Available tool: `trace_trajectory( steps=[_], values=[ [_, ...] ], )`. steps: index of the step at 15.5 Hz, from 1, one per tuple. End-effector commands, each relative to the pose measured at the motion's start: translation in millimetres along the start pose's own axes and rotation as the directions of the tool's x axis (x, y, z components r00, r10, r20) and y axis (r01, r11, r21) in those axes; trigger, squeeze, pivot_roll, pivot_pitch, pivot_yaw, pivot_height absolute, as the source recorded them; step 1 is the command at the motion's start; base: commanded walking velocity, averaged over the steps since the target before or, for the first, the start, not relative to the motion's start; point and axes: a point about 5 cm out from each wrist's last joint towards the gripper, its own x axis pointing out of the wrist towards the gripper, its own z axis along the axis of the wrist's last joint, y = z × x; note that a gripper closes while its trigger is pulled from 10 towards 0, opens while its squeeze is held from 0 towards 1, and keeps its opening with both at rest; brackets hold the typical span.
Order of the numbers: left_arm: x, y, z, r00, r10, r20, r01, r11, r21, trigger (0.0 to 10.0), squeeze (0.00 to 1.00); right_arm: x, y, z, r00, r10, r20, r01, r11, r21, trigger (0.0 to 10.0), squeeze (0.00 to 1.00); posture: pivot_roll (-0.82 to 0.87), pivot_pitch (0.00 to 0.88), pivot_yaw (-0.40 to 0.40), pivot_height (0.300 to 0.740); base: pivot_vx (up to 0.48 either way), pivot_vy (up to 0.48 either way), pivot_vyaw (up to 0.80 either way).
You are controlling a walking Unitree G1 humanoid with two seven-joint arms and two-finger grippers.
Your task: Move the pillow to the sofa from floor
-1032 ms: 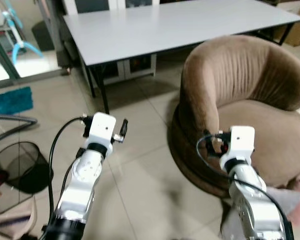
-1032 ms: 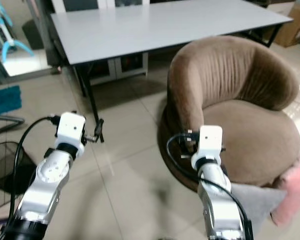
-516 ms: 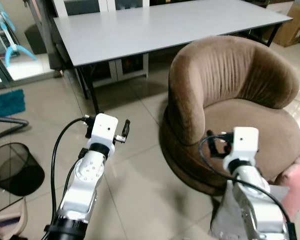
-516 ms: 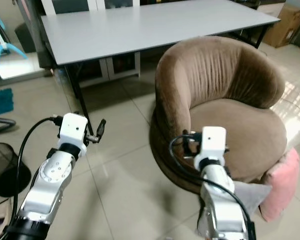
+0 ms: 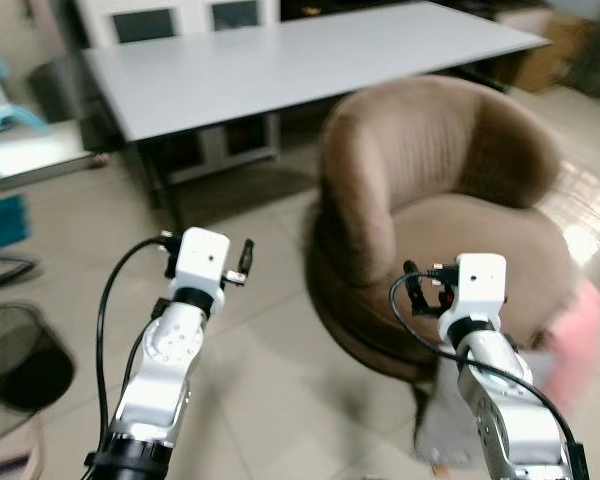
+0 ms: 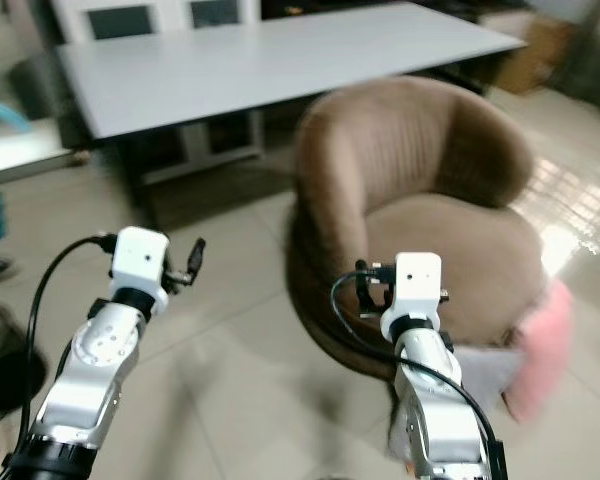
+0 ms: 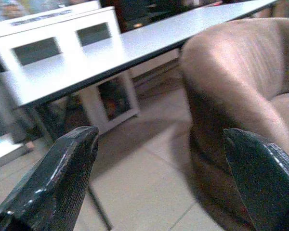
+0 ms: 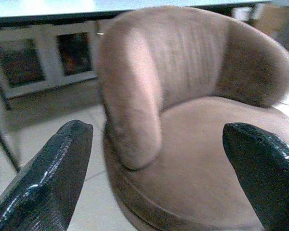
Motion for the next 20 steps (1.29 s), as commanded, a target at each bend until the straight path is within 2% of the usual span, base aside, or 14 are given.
trace_trajectory(
  steps=[1, 4, 6, 12, 15, 18, 20],
  values=[
    [1.9, -2.2, 3.6, 1.0, -0.014, 0.006, 0.014, 1.0, -0.016, 10.0, 0.0, -0.6, -3.9, 0.1, 1.0, -0.015, -0.01, 0.015, 1.0, -0.001, 10.0, 0.0, -0.07, 0.0, 0.001, 0.74, 0.0, 0.0, 0.0],
    [1.6, -2.0, 3.6, 1.0, -0.016, 0.007, 0.017, 1.0, -0.026, 10.0, 0.0, -0.7, -3.9, -0.1, 1.0, -0.016, -0.011, 0.016, 1.0, -0.001, 10.0, 0.0, -0.07, 0.0, 0.001, 0.74, 0.0, 0.0, 0.0],
    [1.5, -1.8, 3.5, 1.0, -0.02, 0.006, 0.021, 0.999, -0.031, 10.0, 0.0, -0.9, -3.7, -0.1, 1.0, -0.017, -0.011, 0.017, 1.0, 0.0, 10.0, 0.0, -0.07, 0.0, 0.002, 0.74, 0.0, 0.0, -0.8],
    [1.6, -3.7, 4.0, 0.999, -0.041, 0.009, 0.041, 0.998, -0.049, 10.0, 0.0, -0.9, -4.9, 0.1, 1.0, -0.02, -0.012, 0.02, 1.0, 0.0, 10.0, 0.0, -0.07, 0.0, 0.003, 0.74, 0.0, 0.0, -0.13],
    [1.5, -4.2, 4.1, 0.999, -0.043, 0.009, 0.044, 0.998, -0.052, 10.0, 0.0, -0.7, -5.3, 0.6, 1.0, -0.019, -0.01, 0.019, 1.0, -0.005, 10.0, 0.0, -0.07, 0.0, 0.001, 0.74, 0.244, 0.0, -0.27],
    [1.2, -4.1, 2.9, 0.999, -0.038, 0.001, 0.038, 0.999, -0.036, 10.0, 0.0, -0.3, -5.4, 0.6, 1.0, -0.016, -0.01, 0.016, 0.998, -0.06, 10.0, 0.0, -0.07, 0.0, 0.0, 0.74, 0.081, 0.0, -0.57],
    [1.1, -3.8, 3.2, 1.0, -0.027, 0.007, 0.027, 0.999, -0.029, 10.0, 0.0, 0.9, -5.1, 0.2, 1.0, -0.012, -0.015, 0.01, 0.995, -0.098, 10.0, 0.0, -0.07, 0.0, -0.003, 0.74, 0.0, 0.0, 0.0]
  ],
)
